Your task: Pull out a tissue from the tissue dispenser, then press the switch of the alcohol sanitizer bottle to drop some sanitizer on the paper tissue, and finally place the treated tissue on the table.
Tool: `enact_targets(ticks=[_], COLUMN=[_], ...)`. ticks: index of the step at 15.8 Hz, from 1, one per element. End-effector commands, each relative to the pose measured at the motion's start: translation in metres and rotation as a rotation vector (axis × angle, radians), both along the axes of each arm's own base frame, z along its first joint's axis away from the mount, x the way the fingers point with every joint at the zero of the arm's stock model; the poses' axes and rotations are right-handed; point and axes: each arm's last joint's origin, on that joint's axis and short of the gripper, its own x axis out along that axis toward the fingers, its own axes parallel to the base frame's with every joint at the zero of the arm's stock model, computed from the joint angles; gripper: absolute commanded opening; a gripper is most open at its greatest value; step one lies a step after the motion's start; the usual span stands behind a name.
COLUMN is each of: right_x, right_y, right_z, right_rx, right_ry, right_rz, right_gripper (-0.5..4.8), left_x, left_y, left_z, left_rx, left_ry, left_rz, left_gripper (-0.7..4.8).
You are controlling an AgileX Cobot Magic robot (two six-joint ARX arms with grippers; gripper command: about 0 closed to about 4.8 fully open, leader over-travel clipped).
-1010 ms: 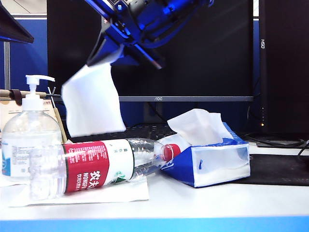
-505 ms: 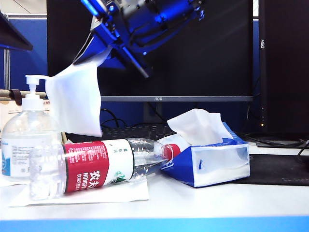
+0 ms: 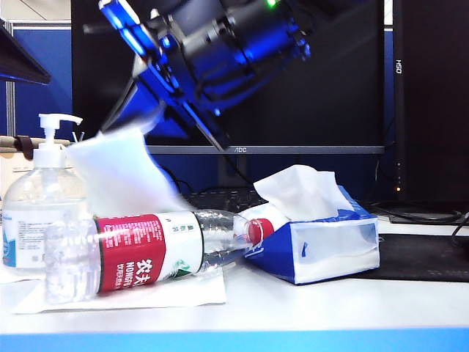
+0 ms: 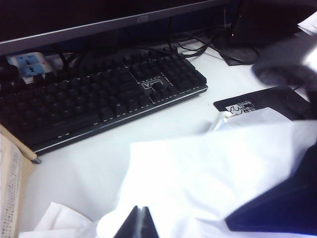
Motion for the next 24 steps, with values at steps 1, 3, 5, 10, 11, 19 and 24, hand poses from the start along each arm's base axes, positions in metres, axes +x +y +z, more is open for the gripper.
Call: enact_targets(ticks=[1,3,5,10,11,19,24], right_x=[0.0,0.001,0.001,0.001,0.001,0.001,0.001], right_y=[0.002,0.004,0.005,0.006,0.006,0.006,0.006], right_z=[0.007,0.012,0.014,0.018,0.019,0.019,0.019], right_rx=[0.057,0.102,0.128,0.161,0.171,0.17,0.174], right_ry=[-0.035,-0.053,-0.039,-0.062,-0.068,-0.066,-0.063], right_rz=[0.021,0.023,0.026,0.036,0.037,0.04,0.062], right_gripper=[-0.06,-0.06,-0.06,-0.06,-0.06,-0.06,-0.06], left_x=[0.0,0.0,0.0,0.004,0.005,0.011,0.025], left_y=[0.0,0.0,0.0,-0.001,-0.002,-0.001,-0.002], left_z=[0.002,0.001,0.001,-0.004,-0.005,-0.008,-0.02], left_rx=[0.003,0.003,0.003,-0.017,-0.018,-0.016,-0.034], left_ry=[-0.015,-0.013,-0.012,0.022,0.029,0.026,0.072], left_rz=[-0.007,-0.007,-0.007,-0.05,-0.051,-0.044,-0.037], left_gripper=[-0.06,-0.06,-0.06,-0.06,-0.06,-0.06,-0.06])
